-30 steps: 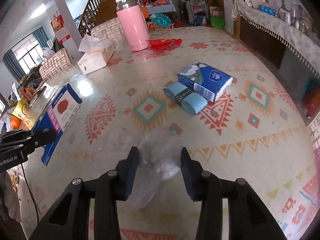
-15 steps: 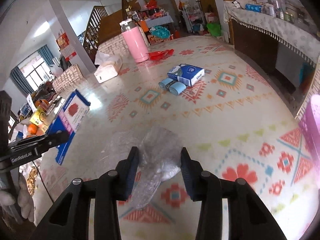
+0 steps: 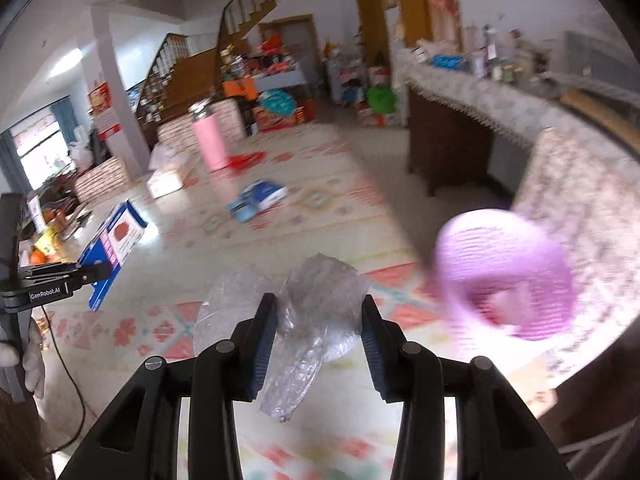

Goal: Collect trash
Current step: 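Carry the blue-white box and clear plastic bag toward the purple basket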

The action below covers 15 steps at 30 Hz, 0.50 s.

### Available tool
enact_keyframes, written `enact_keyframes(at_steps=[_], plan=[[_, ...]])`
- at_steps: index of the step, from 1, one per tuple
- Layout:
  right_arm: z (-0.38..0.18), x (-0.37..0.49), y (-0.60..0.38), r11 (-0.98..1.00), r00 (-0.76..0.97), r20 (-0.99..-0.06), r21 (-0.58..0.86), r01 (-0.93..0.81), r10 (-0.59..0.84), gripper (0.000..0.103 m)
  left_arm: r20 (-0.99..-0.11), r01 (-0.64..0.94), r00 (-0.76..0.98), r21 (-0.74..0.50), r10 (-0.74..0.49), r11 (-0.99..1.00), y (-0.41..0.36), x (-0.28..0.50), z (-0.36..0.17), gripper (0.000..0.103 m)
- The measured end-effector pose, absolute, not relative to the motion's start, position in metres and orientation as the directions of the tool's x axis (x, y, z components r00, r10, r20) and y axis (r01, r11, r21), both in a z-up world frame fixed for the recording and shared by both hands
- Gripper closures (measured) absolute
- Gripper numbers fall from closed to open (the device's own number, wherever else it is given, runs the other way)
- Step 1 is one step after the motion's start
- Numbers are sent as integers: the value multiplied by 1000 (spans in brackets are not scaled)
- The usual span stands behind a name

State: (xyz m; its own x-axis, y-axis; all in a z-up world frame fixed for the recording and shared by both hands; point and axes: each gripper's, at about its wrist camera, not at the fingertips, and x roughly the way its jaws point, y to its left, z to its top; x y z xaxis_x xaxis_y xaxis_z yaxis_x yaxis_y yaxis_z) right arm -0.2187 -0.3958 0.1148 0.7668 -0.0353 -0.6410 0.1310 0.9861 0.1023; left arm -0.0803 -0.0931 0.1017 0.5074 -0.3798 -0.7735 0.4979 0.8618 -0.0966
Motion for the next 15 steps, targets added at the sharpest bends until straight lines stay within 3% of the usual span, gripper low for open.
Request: enact_keyframes(at_steps=[7,15], plan=[[125,-260,-440,972,782,-615,109,207,-98,58,-766,536,499,-94,-405,839,-130,-91,103,73],[74,-238,-435,962,750,-660,232,145,46,58,-780,520,483,-110,-398,847,-142,-106,86,73]])
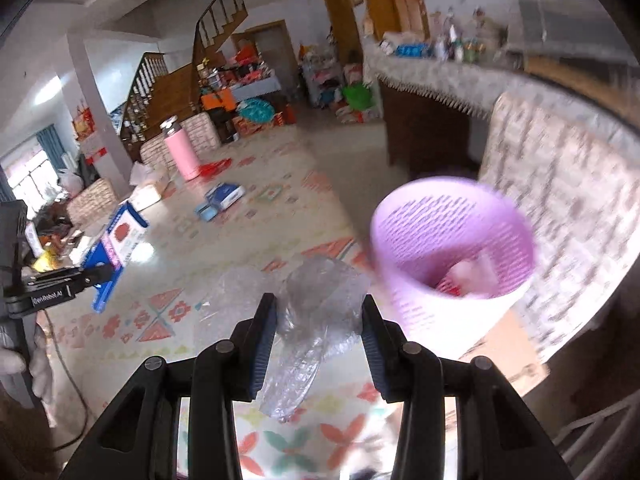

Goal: Collect trash
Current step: 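Carry the blue-white box and clear plastic bag toward the purple basket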

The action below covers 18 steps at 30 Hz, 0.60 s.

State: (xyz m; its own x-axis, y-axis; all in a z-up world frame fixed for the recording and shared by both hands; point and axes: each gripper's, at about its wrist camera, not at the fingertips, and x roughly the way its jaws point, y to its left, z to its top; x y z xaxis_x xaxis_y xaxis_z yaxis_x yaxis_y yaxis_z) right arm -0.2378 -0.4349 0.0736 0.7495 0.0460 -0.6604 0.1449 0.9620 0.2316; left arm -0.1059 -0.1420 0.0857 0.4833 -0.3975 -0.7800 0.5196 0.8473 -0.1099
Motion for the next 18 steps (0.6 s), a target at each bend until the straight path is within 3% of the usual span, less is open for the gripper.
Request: enact_keyframes(at_steps=[6,8,10,13,17,18], plan=[[31,-213,-399,970,694,-712,225,88,103,58,-840,491,407,-130,-359,862,-142,-99,42,73],[21,-208,-392,972,680,-726,217,86,103,58,-849,486,390,-139,-356,863,-142,-97,33,67],[13,-204,-390,969,665,-738,230,86,116,56,-852,479,384,-145,-356,866,-142,-95,27,48],[6,-201,-389,967,659,-743,236,95,117,55,-854,476,388,-136,-346,869,-143,-92,21,42],[6,-201,-387,967,670,-732,239,85,123,35,-863,470,370,-144,-343,871,-149,-85,14,42],[6,-201,-385,970,672,-732,229,85,114,35,-864,467,370,-144,-340,872,-151,-83,13,42]])
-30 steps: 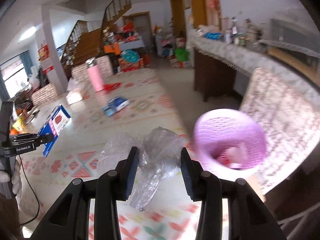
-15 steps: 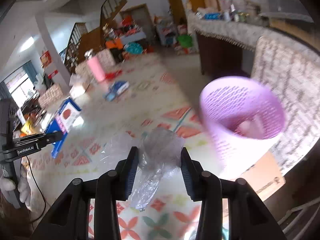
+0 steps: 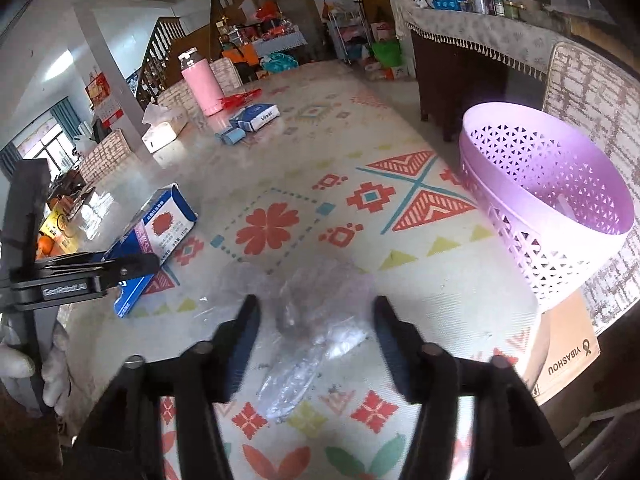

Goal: Collect trash
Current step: 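Carry the blue-white box and clear plastic bag toward the purple basket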

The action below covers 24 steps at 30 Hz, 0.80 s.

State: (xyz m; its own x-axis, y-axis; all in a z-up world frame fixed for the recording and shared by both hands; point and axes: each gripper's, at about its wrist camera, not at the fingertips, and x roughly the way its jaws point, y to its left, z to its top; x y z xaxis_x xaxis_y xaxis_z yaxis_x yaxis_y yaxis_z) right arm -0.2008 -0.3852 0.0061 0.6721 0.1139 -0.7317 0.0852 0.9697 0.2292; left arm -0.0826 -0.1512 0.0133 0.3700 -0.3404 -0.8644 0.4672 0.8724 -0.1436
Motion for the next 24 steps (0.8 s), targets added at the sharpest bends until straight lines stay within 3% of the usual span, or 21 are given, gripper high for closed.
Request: enact_keyframes(at_steps=[4,5,6,7,8,24], plan=[[5,-200,-379,978,674,-734,189,85,83,34,-859,464,396,-118,-324,878,-159,-79,14,43],[5,-200,-378,980,673,-736,182,83,79,34,-858,467,408,-99,-313,879,-161,-80,15,47],[5,-200,-377,982,672,-737,173,81,75,35,-856,473,418,-81,-304,878,-164,-81,15,71],[6,-200,-376,984,670,-739,160,76,68,46,-859,479,424,-57,-287,876,-167,-83,16,73],[6,-200,-375,986,667,-742,151,70,66,58,-857,483,431,-45,-283,874,-169,-84,17,73],[62,-195,-409,981,758,-652,162,109,24,58,-737,504,628,144,-248,852,-201,-97,94,73]])
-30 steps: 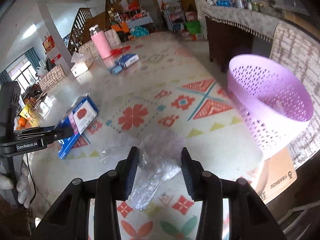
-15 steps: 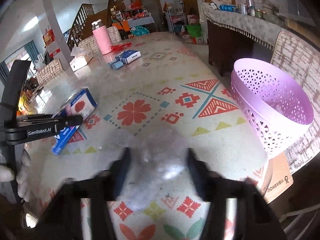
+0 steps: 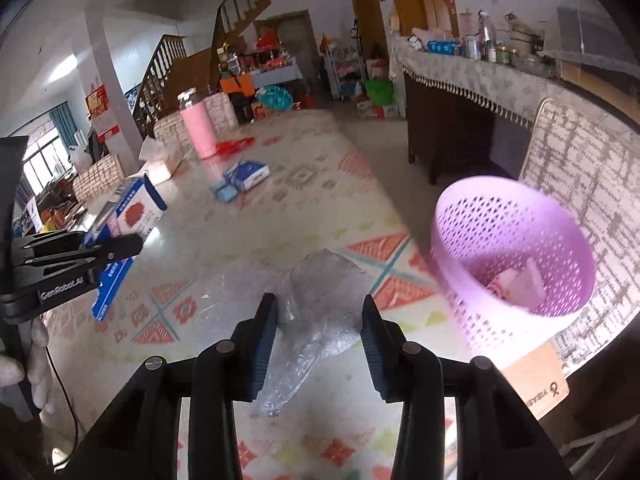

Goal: Collect trash
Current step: 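Carry the blue-white box and clear plastic bag toward the purple basket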

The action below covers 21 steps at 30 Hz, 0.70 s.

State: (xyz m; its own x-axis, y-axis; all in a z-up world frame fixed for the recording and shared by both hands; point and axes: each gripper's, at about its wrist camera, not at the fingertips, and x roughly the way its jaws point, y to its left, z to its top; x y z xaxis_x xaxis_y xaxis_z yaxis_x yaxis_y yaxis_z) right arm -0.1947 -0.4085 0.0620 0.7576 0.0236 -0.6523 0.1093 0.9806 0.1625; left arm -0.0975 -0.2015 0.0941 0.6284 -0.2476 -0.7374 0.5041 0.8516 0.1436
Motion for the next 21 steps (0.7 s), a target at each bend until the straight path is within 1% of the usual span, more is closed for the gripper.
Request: enact_keyframes(at_steps=[11,21], plan=[[86,-195,-454,970,776,-628,149,191,-56,58,-728,547,640,205,-247,812,-246,-93,109,73],[88,-199,-509,939,780,-616,189,286,-114,58,-723,599,630,220,-283,770,-298,-91,112,73]])
